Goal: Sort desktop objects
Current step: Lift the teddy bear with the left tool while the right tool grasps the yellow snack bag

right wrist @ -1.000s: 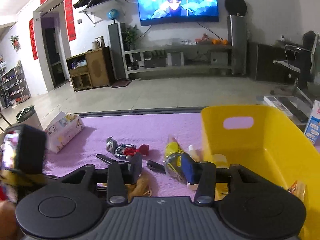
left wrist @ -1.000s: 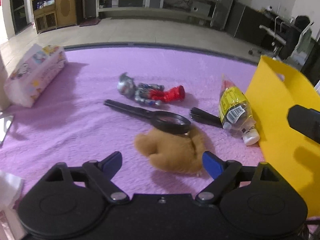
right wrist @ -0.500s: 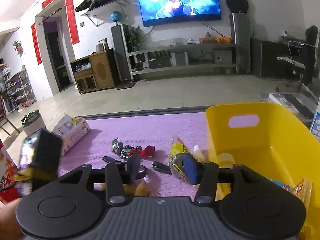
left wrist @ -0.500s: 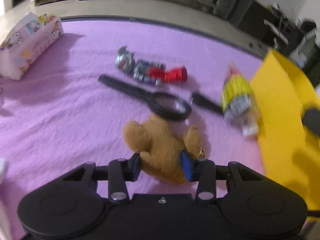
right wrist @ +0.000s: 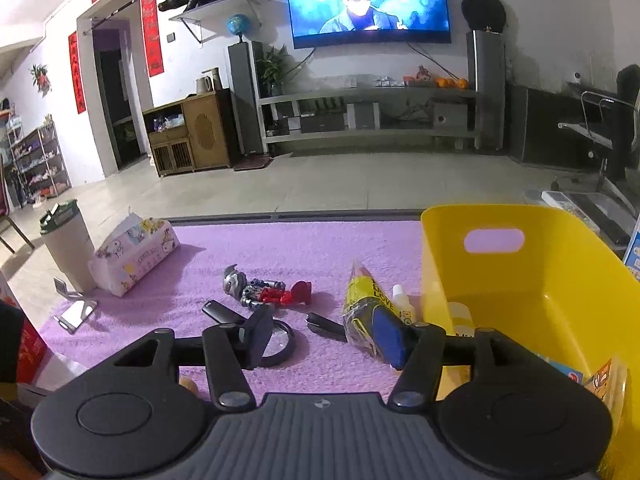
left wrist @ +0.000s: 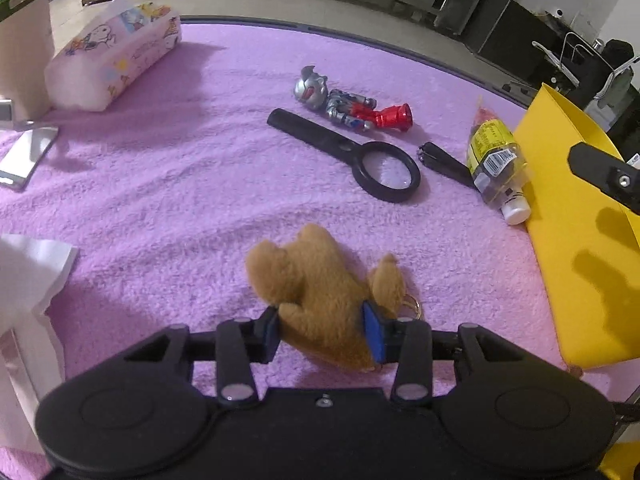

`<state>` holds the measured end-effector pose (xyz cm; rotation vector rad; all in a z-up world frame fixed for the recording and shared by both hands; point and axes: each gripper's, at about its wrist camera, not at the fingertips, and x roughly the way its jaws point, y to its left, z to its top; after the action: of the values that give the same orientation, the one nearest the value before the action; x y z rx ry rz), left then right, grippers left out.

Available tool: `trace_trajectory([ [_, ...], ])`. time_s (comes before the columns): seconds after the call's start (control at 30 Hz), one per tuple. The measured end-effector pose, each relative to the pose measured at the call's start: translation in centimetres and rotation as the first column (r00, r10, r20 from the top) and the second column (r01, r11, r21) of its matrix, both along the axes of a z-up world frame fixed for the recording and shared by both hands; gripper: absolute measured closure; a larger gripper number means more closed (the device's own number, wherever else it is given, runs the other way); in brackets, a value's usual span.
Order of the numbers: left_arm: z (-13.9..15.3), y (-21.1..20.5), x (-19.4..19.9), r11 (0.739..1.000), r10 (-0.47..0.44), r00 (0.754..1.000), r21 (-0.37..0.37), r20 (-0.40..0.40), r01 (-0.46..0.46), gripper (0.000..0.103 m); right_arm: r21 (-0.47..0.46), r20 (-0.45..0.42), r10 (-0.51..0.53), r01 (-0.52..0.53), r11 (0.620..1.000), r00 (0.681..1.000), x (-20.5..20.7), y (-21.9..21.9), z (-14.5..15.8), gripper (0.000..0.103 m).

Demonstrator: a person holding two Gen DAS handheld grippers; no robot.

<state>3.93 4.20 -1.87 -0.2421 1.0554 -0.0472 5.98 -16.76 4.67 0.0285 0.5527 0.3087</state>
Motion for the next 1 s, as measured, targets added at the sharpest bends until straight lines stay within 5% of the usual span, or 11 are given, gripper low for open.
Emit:
trace_trajectory([
  [0.53,-0.2,1.3,0.2,1.0,0.029,0.999,0.005,0.02,-0.029,0.062,-0.115,0.045,-0.05,0.055,0.992,0.998,0.3,0.1,-0.8,0.041],
  [0.73,-0.1,1.2,0.2,0.999,0.026,0.999,0.019,0.021,-0.026,0.062,-0.16,0.028,-0.014,0.018,0.987,1.0,1.1,1.2,-1.5,0.058],
  [0.9,-0.2,1.2,0.4,1.0,0.027,0.999,0.016,0.019,-0.027,0.061,-0.227,-0.015,-0.042,0.037,0.973,0.999,4.2,3.6,-2.4,0.056],
  [1.0,-0.2,1.1,0.4,1.0,0.026,1.0,0.015,0.017,-0.026,0.061,-0.355,-0.018,-0.089,0.077,0.932,0.996,6.6,5.2,-3.8,0.046],
])
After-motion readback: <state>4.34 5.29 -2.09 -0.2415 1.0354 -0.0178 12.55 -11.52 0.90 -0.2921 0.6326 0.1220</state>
